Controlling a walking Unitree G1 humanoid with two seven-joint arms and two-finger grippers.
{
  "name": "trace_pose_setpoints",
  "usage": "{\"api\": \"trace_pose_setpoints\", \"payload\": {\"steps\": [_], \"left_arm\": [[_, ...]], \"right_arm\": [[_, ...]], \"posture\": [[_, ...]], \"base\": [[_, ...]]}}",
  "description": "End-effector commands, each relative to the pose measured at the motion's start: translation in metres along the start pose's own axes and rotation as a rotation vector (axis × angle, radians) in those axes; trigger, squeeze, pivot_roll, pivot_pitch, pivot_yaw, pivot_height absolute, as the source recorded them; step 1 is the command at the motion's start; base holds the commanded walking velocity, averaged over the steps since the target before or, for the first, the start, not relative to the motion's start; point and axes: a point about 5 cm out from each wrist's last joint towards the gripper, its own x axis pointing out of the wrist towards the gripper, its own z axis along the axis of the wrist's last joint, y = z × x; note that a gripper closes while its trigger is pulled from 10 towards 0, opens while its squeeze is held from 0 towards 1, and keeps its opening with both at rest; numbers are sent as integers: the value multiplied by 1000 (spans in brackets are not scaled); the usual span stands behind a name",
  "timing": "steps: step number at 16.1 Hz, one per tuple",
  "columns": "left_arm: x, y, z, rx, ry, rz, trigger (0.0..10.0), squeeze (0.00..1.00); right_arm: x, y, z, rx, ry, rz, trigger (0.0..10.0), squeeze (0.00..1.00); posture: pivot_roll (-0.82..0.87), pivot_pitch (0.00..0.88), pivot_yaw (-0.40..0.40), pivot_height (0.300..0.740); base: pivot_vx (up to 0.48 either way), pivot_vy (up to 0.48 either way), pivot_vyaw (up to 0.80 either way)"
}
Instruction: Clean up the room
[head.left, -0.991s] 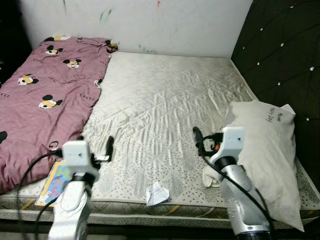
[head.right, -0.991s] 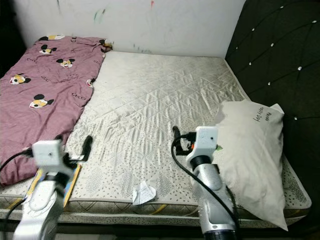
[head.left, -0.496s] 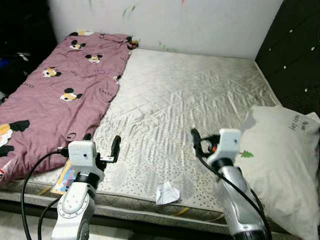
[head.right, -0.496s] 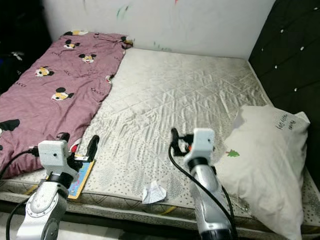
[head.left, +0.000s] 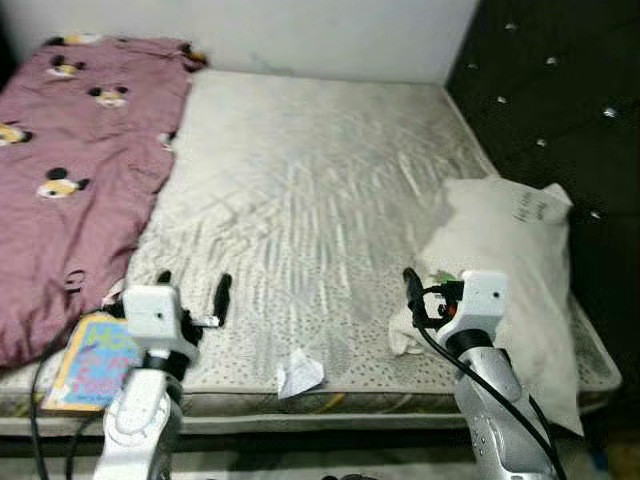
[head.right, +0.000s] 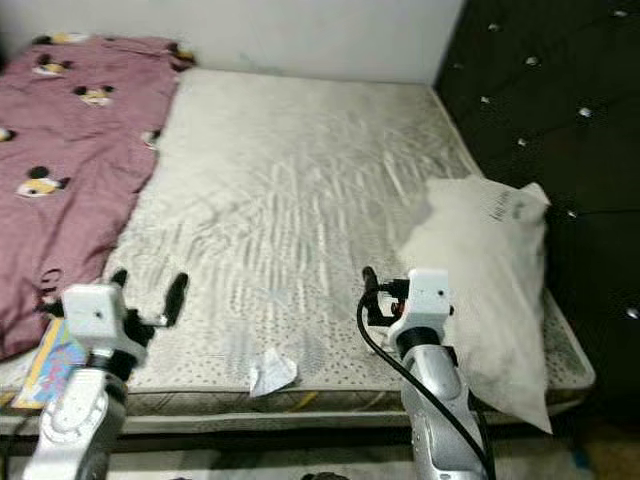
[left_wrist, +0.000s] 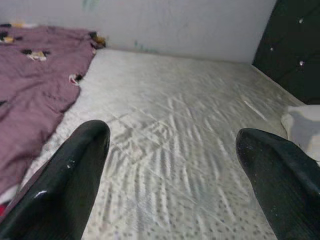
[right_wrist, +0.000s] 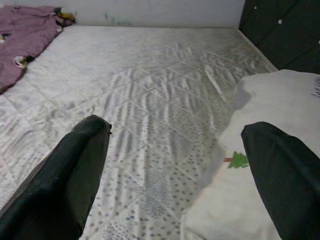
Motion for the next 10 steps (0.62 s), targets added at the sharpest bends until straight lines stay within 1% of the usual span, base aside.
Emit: {"api": "trace_pose_setpoints", "payload": {"steps": [1,4,6,8,10], "left_arm": [[-1,-4,4,7,-11,-14,10000,0],[3,-2,6,-1,-22,-5,10000,0],[3,2,8,3,-27,1,10000,0],[-1,-2,6,0,-17,-14,10000,0],[1,-5,7,-6,-16,-23,10000,0]], "right_arm": [[4,7,10,7,-30,27,10000,0],[4,7,11,12,-21,20,10000,0],[3,7,9,23,-9,25,10000,0],[3,9,9,28,-8,32,10000,0],[2,9,9,32,-8,36,10000,0]], "posture": [[-28,137,-85,740],[-24,131,-83,740],[-21,134,-80,740],[-22,136,-74,740],[-22,146,-73,740]], "base": [[0,0,0],[0,0,0],[0,0,0],[0,0,0],[0,0,0]]}}
